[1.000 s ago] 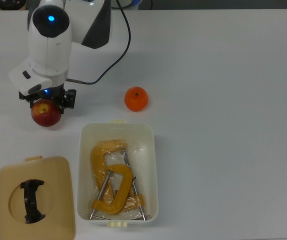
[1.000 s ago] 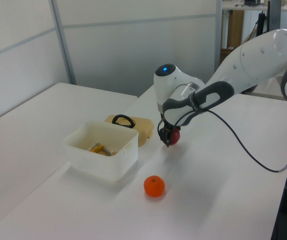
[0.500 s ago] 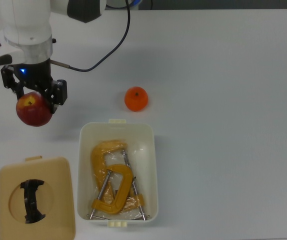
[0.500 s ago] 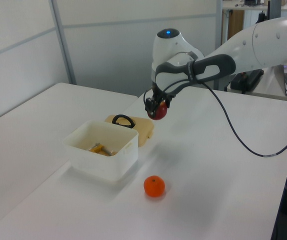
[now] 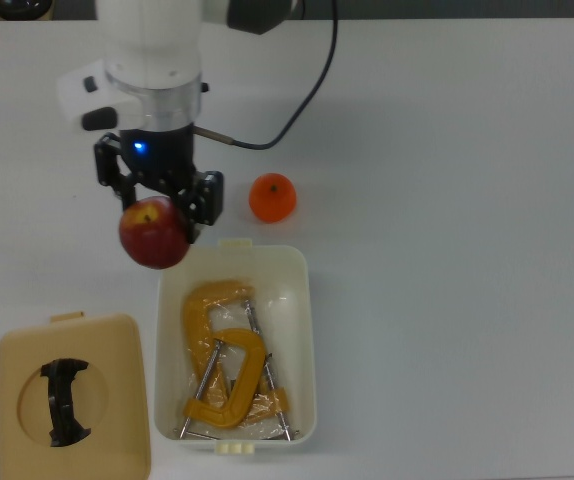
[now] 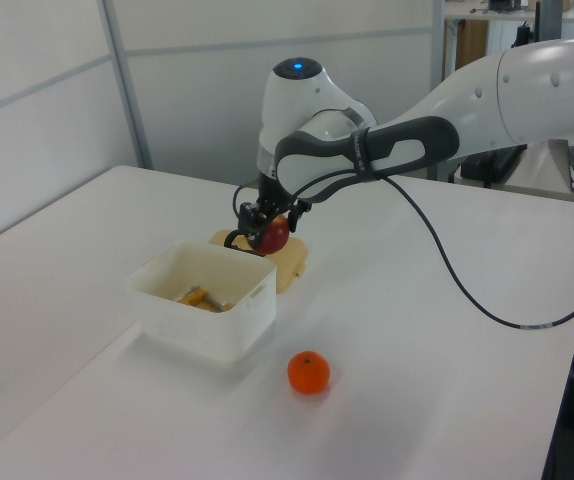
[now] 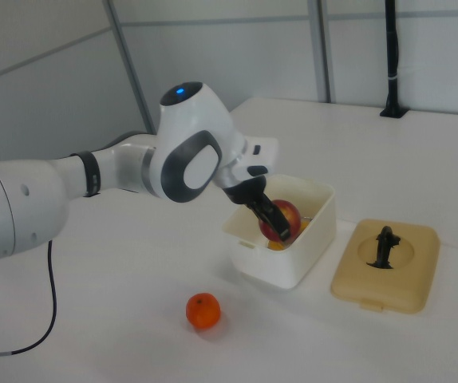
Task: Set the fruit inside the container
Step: 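Lift the apple and carry it over the white container, then lower the apple into the container and open the gripper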
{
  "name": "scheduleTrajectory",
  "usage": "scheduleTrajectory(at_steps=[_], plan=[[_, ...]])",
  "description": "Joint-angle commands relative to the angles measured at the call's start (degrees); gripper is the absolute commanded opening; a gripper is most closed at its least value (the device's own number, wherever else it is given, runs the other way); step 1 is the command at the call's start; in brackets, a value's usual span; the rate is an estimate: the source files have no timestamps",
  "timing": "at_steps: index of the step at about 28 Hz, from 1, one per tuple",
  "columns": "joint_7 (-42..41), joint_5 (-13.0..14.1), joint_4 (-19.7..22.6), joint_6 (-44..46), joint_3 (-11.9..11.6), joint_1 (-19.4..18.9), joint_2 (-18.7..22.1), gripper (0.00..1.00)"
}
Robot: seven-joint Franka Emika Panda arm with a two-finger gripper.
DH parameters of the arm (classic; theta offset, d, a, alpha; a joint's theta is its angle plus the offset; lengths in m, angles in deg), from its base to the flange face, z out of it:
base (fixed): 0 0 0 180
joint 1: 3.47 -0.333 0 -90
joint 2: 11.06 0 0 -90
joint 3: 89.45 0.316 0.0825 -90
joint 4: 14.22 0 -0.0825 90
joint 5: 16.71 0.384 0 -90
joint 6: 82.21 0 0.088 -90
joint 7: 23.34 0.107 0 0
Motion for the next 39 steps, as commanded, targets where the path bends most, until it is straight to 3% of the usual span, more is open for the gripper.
scheduleTrajectory(at_steps=[1,7,9,12,23,32,39], plan=[[4.61,-0.14,-3.0,0.17,-0.5,-2.47,-2.38,0.0],[7.6,-2.07,-3.0,-2.2,-0.5,-3.7,-3.7,0.0],[8.13,-2.6,-3.0,-2.56,-0.41,-3.7,-3.87,0.05],[8.83,-2.6,-3.0,-2.65,-0.5,-3.7,-4.58,1.0],[8.4,-4.62,-2.91,-2.12,-0.23,-3.79,-4.05,1.0],[-4.96,-3.65,-0.37,8.5,3.01,-3.62,0.34,1.0],[-8.04,-3.57,5.78,13.88,6.0,-3.61,5.17,1.0]])
